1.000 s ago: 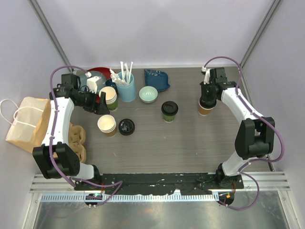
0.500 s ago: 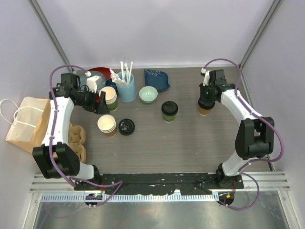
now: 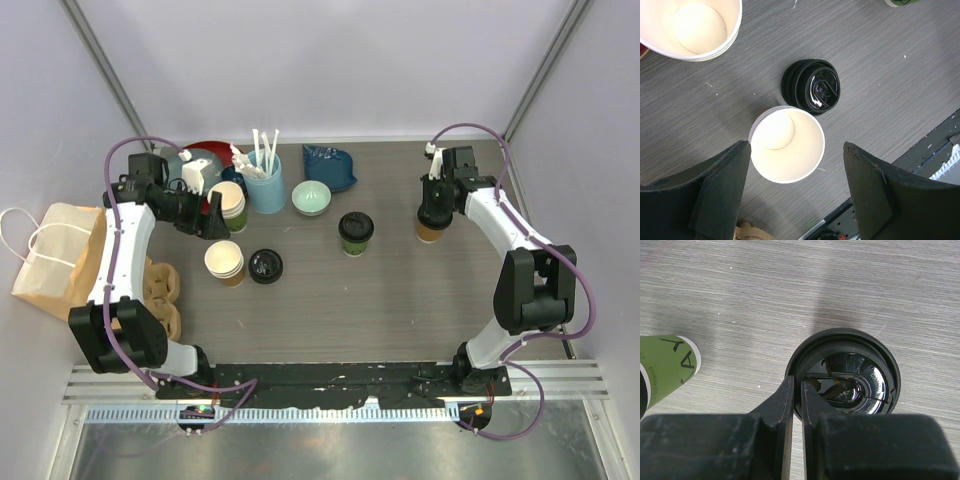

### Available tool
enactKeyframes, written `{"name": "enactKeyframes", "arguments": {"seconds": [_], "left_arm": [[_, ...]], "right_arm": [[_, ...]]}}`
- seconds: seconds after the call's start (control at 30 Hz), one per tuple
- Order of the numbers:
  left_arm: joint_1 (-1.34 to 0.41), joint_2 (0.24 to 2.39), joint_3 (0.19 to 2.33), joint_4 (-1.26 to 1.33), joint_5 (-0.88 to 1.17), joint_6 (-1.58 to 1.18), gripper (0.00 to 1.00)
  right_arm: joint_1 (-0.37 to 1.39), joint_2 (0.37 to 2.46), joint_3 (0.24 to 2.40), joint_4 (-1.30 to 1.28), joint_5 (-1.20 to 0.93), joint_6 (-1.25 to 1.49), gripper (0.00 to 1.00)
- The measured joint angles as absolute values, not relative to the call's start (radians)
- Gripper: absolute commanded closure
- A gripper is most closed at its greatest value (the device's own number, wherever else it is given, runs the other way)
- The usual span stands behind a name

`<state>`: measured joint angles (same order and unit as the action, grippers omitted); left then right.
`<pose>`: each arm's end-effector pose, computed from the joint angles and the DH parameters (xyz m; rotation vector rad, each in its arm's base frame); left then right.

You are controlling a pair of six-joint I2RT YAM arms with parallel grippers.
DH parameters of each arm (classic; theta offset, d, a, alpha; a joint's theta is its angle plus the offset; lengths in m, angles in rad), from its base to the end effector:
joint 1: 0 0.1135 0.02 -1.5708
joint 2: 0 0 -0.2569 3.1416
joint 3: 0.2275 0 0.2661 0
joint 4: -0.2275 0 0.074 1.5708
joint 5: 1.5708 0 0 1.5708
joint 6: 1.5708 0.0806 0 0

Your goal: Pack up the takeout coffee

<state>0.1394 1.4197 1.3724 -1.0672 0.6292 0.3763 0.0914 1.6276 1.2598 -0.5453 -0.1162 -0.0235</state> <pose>0.3081 -0.0047 0.2902 0.4787 2.4381 -0.6329 0.3898 0.0451 0.2109 -0.1917 2.4759 0.1731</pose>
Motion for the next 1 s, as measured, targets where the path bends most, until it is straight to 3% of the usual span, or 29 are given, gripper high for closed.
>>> {"name": "enactKeyframes", "arguments": {"seconds": [0.67,0.7,0.73,0.83,1.0], "left_arm": [[0.139,1.421,1.372,-1.067,0.630,0.379,0.21],[0.139,1.421,1.372,-1.067,0.630,0.379,0.21],[0.139,1.421,1.372,-1.067,0.630,0.379,0.21],[0.139,1.421,1.372,-1.067,0.630,0.379,0.21],[0.139,1.421,1.372,-1.067,0.630,0.379,0.21]], "right_arm": [[0.076,1.601,1.186,-0.461,-0.142,-0.014,0.99],[0.075,1.599,1.185,-0.459,-0.144,-0.013,0.96],[0.074,1.599,1.184,-0.459,-0.146,-0.012,0.86],[0.074,1.597,1.184,-0.459,-0.153,-0.003,0.67],[0.074,1.592,1.186,-0.466,-0.183,0.008,0.54]]}}
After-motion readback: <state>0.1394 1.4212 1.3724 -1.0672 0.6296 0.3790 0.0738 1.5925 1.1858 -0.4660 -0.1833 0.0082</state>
